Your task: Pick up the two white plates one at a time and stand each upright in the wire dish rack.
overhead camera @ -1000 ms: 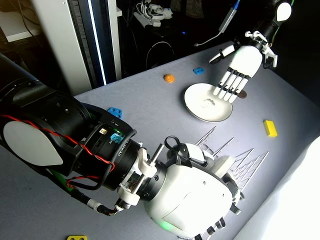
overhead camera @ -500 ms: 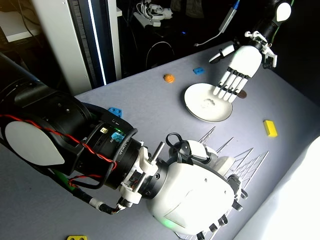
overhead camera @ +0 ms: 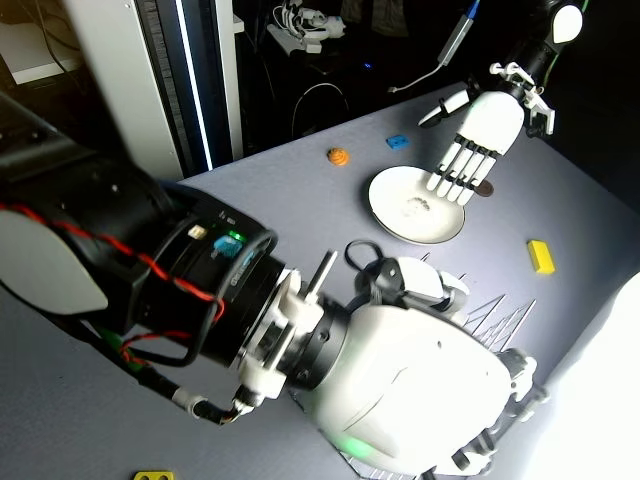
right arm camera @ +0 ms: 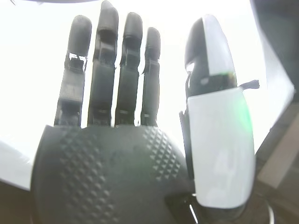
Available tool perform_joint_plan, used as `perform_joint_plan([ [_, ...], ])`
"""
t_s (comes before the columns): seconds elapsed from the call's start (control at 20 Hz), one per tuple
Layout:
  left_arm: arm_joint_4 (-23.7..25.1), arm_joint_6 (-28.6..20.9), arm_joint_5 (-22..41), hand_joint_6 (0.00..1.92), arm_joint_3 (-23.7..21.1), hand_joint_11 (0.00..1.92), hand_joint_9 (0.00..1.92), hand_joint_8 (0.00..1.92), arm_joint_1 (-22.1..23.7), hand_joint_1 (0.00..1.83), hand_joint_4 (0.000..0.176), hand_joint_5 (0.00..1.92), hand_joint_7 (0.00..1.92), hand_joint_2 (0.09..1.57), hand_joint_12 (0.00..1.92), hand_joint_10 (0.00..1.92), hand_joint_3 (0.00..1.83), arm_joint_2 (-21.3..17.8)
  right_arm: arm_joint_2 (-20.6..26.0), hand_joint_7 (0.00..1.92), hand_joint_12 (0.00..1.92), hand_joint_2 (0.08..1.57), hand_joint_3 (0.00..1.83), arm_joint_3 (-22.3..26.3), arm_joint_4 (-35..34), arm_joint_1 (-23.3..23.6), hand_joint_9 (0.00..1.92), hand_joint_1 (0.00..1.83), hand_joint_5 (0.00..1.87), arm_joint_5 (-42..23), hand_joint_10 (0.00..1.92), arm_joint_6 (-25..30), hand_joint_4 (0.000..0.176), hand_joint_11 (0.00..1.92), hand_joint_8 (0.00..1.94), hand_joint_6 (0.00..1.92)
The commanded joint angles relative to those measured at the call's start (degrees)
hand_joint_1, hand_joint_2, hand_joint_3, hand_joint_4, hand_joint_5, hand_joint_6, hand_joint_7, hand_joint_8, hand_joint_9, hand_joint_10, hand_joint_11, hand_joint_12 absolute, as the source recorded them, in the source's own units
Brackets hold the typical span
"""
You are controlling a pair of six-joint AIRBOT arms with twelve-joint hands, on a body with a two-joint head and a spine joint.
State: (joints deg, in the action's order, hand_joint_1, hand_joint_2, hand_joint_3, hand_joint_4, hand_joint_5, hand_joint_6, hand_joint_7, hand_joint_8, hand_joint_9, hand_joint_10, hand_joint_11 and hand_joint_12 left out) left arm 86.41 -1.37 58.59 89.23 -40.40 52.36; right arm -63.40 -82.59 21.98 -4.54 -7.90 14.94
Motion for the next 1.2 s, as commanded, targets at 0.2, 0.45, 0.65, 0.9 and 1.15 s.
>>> perform_joint_plan([
  [0.2, -3.1, 0.2, 1.9, 0.00, 0.6, 0.00, 0.00, 0.00, 0.0, 0.00, 0.000, 0.04, 0.00, 1.00, 0.00, 0.00, 0.00, -0.2, 1.2, 0.85, 1.21, 1.07, 0.00, 2.4, 3.1, 0.1, 0.83, 1.06, 0.76, -13.6, 0.02, -9.7, 0.000, 0.33, 0.01, 0.01],
  [0.45, -3.1, 0.2, 1.4, 0.00, 0.7, 0.00, 0.00, 0.00, -0.3, 0.00, 0.000, 0.04, 0.00, 1.00, 0.00, 0.00, 0.00, -0.1, 2.7, 0.84, 1.17, 1.04, 0.00, 9.8, 1.2, -0.6, 0.83, 1.07, 0.76, -21.9, 0.01, -39.0, 0.000, 0.34, 0.00, 0.00],
  [0.65, -3.1, 0.2, 0.8, 0.00, 0.9, 0.00, 0.00, 0.00, -1.0, 0.00, 0.000, 0.03, 0.00, 1.00, 0.00, 0.00, 0.00, 0.1, 3.4, 0.69, 1.16, 1.02, 0.00, 17.2, -6.8, -2.9, 0.65, 1.05, 0.64, -23.5, 0.00, -57.4, 0.000, 0.12, 0.00, 0.00],
  [0.9, -3.1, 0.1, 0.2, 0.01, 0.9, 0.00, 0.00, 0.00, -1.5, 0.00, 0.000, 0.05, 0.00, 1.00, 0.00, 0.00, 0.00, 0.2, 3.4, 0.35, 0.88, 0.95, 0.00, 26.3, -13.7, -7.7, 0.34, 1.05, 0.31, -28.8, 0.00, -78.6, 0.000, 0.00, 0.00, 0.00],
  [1.15, -3.1, 0.0, -0.7, 0.00, 0.8, 0.00, 0.00, 0.00, -3.4, 0.00, 0.000, 0.03, 0.00, 0.99, 0.00, 0.00, 0.00, 0.6, 0.7, 0.06, 0.27, 0.94, 0.00, 30.3, -13.9, -10.9, 0.04, 1.06, 0.09, -27.6, 0.00, -82.9, 0.000, 0.00, 0.00, 0.00],
])
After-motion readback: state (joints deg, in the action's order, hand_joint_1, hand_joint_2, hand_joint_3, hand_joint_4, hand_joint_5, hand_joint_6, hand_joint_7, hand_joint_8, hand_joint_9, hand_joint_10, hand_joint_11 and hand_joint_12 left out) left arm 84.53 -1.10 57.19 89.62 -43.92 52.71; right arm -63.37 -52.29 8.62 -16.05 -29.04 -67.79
